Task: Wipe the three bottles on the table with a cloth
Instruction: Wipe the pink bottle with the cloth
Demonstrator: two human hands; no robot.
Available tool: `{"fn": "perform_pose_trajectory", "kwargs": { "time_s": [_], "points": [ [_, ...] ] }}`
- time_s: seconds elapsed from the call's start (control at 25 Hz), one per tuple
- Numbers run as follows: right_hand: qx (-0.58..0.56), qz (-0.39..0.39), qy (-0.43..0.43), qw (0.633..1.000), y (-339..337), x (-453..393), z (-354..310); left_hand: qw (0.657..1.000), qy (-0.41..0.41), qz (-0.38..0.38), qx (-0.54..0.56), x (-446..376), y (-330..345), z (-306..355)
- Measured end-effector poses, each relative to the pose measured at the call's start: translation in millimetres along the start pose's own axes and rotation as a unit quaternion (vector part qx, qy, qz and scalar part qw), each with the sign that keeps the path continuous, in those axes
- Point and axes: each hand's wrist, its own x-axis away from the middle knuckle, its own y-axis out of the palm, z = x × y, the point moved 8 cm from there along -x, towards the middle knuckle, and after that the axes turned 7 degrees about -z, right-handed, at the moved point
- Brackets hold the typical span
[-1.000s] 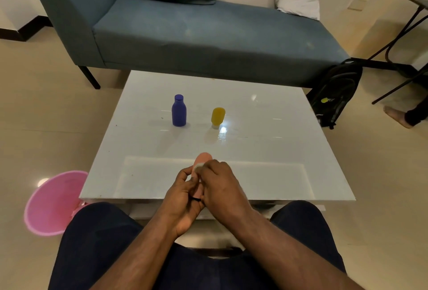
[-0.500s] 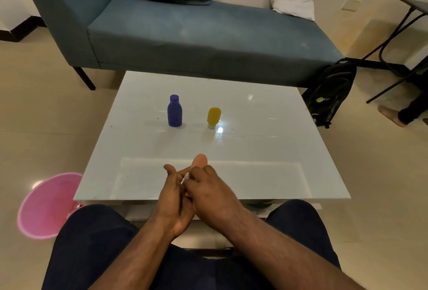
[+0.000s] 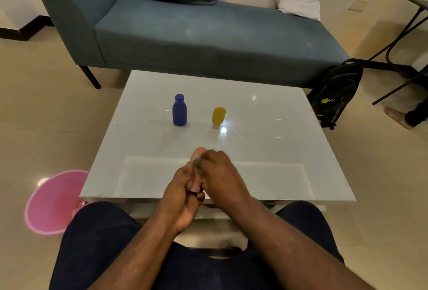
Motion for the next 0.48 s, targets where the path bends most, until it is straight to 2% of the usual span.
{"fn": "perform_pose_trajectory", "kwargs": {
  "time_s": [0.08,0.2,0.32,0.48],
  "points": [
    [-0.063,0.046,0.086,0.993,-14,-11,26,1.000,-0.003,0.015,0.003,-2,-5,-3],
    [-0.210,0.100,0.188,0.954,-17,2,44,0.999,-0.024,0.003,0.045,-2,-5,-4],
    [-0.289,0.107,0.216,0.926,-5,29,30,0.999,-0.019,0.003,0.030,-6,-7,-6],
    [-0.277,0.114,0.210,0.931,-2,35,29,1.000,-0.006,-0.006,-0.001,-6,-5,-5]
  ]
}}
